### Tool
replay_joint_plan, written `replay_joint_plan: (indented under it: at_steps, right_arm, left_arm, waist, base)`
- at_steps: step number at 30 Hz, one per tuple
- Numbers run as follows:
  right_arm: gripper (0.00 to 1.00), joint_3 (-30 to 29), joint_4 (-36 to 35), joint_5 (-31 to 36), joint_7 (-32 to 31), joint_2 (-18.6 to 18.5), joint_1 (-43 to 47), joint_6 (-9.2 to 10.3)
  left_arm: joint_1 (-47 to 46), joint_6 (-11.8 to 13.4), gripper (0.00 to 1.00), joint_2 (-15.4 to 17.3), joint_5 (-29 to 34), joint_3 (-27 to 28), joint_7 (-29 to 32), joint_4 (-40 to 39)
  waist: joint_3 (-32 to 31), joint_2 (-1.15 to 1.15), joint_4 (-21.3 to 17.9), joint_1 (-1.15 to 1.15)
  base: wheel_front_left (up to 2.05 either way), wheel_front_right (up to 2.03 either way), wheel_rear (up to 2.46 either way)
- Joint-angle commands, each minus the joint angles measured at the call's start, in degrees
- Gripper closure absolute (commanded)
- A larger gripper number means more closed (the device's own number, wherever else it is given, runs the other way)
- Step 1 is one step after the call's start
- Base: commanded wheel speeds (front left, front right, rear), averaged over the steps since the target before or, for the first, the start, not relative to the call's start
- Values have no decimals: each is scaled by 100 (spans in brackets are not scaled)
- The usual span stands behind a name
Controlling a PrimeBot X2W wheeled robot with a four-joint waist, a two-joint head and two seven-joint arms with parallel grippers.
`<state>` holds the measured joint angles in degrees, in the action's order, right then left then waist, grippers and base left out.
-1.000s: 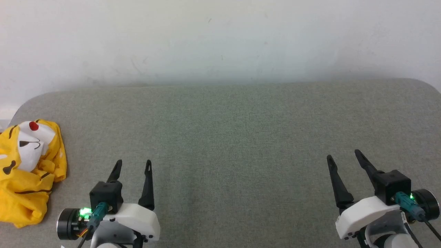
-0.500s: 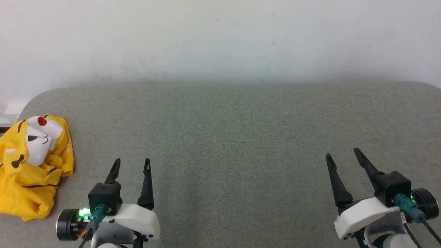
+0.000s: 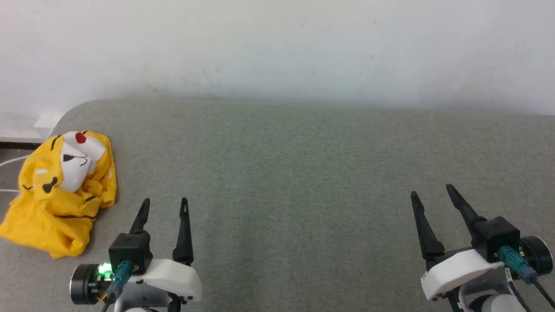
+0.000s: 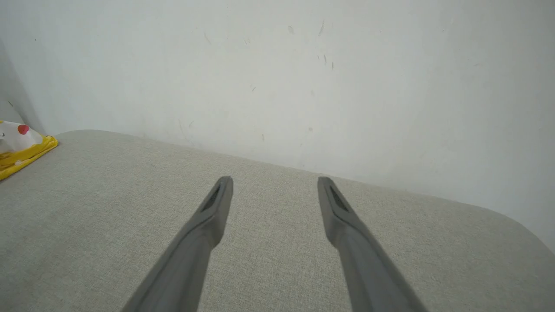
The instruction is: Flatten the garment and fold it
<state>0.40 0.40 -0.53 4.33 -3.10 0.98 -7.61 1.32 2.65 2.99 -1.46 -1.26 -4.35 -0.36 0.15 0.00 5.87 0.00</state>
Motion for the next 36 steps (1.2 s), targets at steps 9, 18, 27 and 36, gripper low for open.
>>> replay_joint_plan:
  at_steps: [9,18,27,36]
  right_arm:
    - [0,36,-37,8,162,8,14,5]
    - [0,67,-28,-10,270,10,35,6]
    - [0,112,25,-31,377,12,80,6]
    - [0,165,64,-53,485,13,78,7]
  left_arm:
    - [122,117,0,-4,-33,-28,-160,-51]
    - [178,170,0,-5,-42,-49,-268,-85]
    - [229,216,0,-6,-47,-61,-375,-113]
    - [295,268,0,-7,-73,-70,-483,-146]
  waist:
    - [8,0,433,0]
    - [-19,0,821,0]
    - [-60,0,1199,0]
    - [-69,0,1509,0]
  base:
    - [0,0,0]
    - [0,0,0]
    - [0,0,0]
    - [0,0,0]
